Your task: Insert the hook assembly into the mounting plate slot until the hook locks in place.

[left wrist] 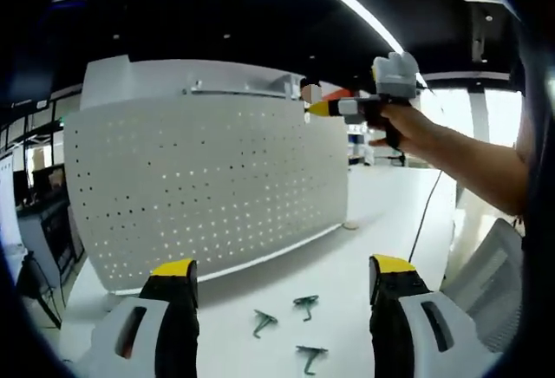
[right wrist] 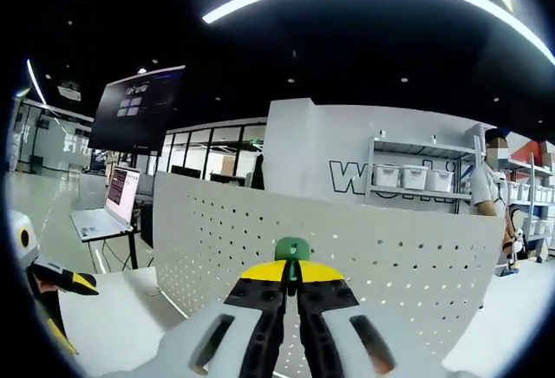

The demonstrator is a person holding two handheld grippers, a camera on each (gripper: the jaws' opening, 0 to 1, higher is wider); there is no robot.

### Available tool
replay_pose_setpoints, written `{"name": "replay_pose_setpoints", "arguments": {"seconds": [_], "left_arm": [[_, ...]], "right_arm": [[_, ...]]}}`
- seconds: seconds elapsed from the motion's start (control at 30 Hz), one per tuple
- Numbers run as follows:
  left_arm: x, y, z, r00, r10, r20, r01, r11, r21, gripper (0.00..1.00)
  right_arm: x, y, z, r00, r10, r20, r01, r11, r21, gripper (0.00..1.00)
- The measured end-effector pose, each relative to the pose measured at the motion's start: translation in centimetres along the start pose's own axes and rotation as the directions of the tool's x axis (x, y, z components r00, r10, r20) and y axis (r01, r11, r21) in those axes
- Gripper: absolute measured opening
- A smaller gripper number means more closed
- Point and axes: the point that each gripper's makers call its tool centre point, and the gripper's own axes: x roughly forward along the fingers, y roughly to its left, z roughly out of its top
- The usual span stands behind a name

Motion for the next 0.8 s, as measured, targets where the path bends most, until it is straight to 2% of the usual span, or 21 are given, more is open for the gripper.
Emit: {"name": "replay_pose_setpoints", "arguments": {"seconds": [0.33,0.8], "left_arm": [[0.1,0.1,-0.5,1.0,-0.002,-0.014,0.002,1.0,0.02,0.82],[0.1,0.6,-0.7,1.0,0.003,-0.018,-0.003,1.0,0.004,0.8]], "right_arm": [[1.6,-1.6,0.3,0.999,-0.049,0.017,0.049,0.999,0.003,0.02],[4.4,-3.3,0.1,0.994,-0.11,0.017,0.111,0.994,-0.007,0.02]]}}
